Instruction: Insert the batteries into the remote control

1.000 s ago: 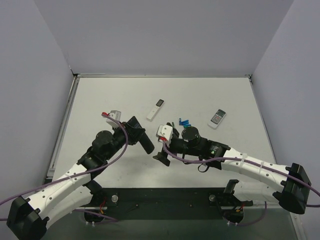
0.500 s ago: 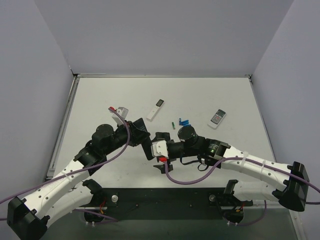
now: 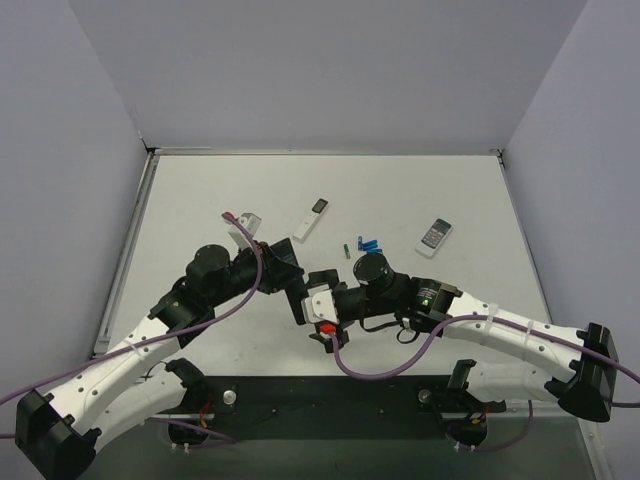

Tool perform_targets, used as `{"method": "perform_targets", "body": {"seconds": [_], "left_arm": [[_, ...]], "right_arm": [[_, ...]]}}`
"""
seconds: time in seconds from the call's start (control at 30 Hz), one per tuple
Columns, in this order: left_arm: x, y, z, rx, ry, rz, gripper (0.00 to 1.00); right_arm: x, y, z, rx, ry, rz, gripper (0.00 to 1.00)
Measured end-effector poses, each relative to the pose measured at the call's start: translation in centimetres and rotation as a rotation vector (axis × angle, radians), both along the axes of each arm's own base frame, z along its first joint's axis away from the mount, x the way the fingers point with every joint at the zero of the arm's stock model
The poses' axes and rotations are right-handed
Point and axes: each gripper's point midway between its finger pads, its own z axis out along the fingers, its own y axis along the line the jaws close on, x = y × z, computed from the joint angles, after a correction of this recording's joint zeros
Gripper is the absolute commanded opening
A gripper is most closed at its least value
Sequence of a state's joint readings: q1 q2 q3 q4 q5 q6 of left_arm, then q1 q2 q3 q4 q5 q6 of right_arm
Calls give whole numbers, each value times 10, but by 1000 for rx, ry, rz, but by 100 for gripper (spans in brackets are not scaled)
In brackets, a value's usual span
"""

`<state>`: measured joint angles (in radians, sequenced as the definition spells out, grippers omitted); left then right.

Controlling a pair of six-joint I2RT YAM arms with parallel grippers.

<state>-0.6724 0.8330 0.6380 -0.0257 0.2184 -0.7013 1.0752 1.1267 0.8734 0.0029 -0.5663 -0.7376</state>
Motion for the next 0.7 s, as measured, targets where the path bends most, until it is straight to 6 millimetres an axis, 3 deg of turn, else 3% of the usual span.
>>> {"method": "perform_targets", "body": {"seconds": [0.7], "left_arm": [[-4,-5,0,-22,27,-30,0]], "right_arm": [[-2,-1,-15,-51,6,20,75]]}}
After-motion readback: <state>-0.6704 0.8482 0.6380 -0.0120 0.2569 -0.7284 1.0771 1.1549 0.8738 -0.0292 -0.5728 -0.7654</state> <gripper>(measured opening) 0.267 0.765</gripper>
